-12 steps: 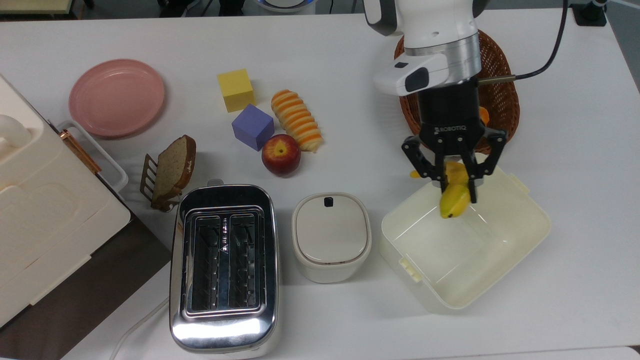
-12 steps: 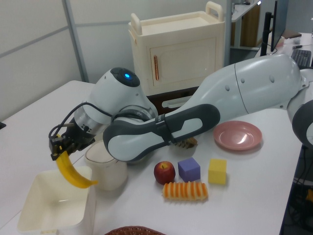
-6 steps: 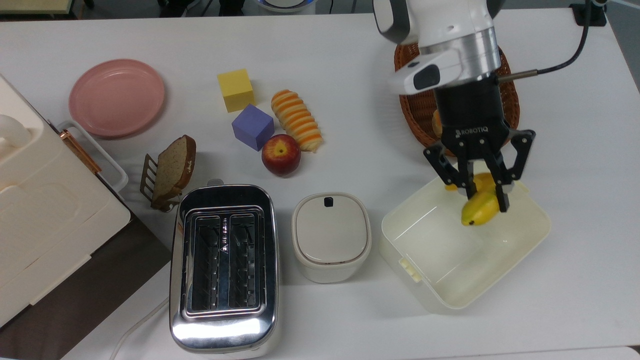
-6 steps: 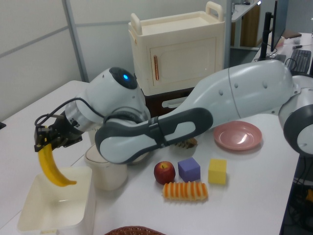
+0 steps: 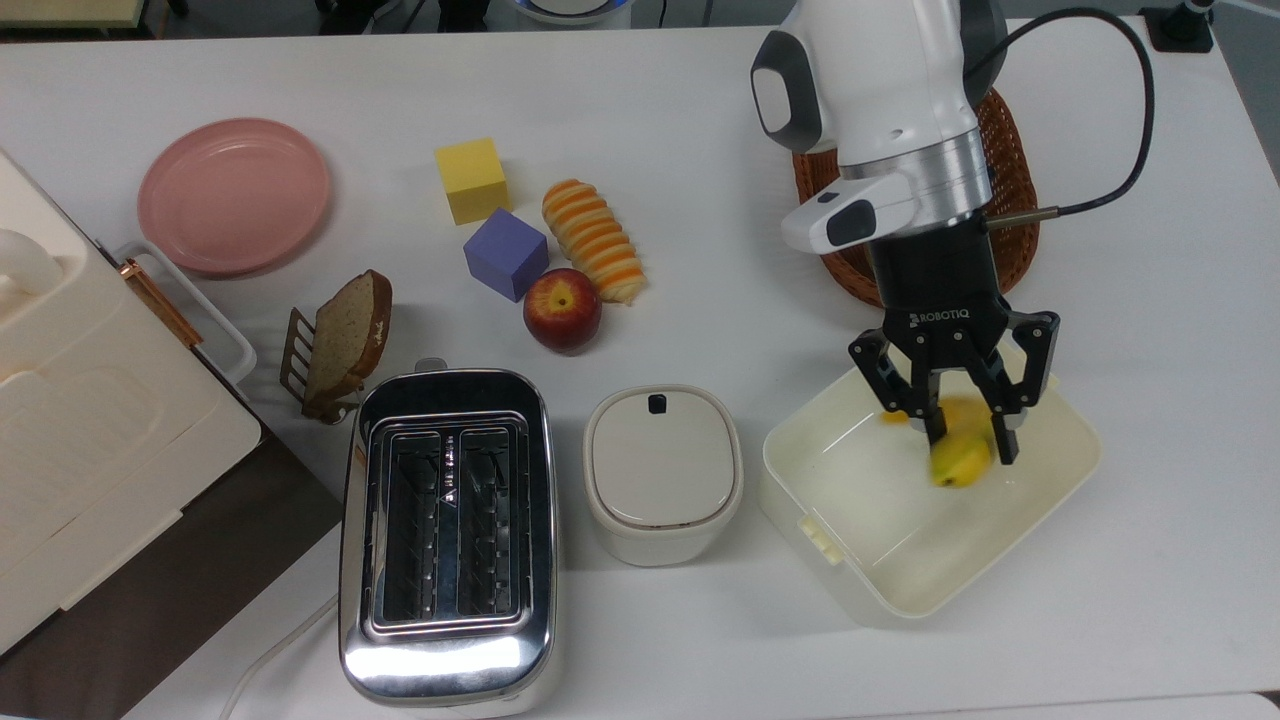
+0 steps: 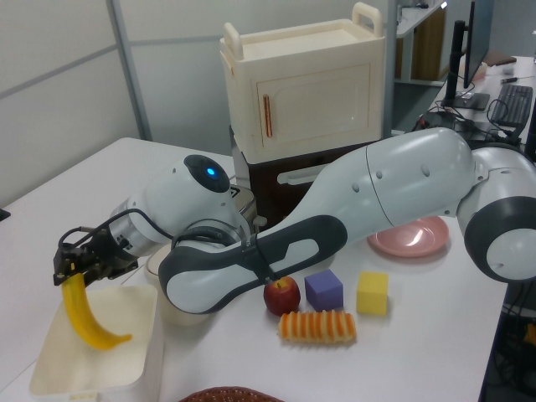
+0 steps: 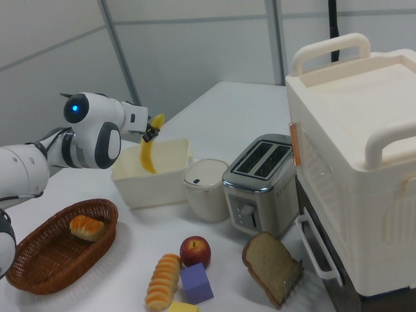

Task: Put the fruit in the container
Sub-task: 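Open the gripper to release the banana into the container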

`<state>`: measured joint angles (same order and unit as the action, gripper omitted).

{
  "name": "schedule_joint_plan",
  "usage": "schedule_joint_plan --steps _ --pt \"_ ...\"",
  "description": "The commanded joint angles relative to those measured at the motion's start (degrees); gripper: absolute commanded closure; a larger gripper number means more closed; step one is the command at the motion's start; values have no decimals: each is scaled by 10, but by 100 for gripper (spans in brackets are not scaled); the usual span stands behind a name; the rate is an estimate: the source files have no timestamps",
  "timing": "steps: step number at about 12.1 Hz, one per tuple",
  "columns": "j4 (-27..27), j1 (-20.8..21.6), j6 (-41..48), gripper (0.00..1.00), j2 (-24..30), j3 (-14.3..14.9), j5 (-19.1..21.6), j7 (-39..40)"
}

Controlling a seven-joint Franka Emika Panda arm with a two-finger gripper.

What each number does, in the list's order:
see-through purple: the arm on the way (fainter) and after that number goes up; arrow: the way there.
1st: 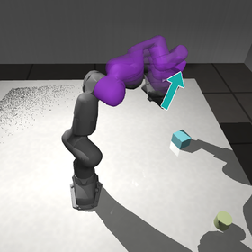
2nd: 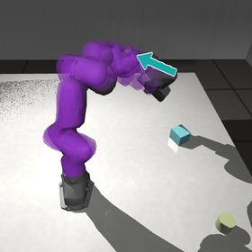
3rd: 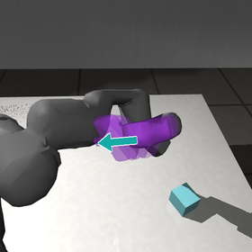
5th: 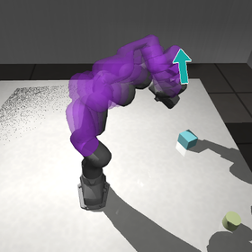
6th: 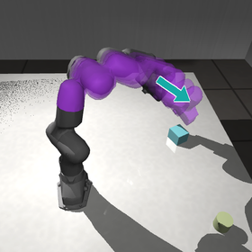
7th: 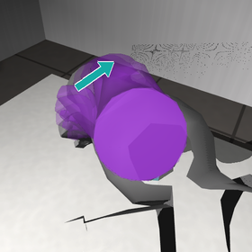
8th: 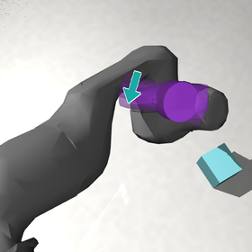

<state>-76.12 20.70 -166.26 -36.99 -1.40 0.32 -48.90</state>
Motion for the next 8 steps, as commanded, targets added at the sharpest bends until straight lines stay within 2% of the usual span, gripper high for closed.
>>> schedule_joint_plan --steps 1,5,8 --pt "8 3 -6 0 -5 3 -6 -18" --pt "-2 3 20 0 7 3 -7 -16" --pt "-21 -12 161 0 58 3 -8 5"
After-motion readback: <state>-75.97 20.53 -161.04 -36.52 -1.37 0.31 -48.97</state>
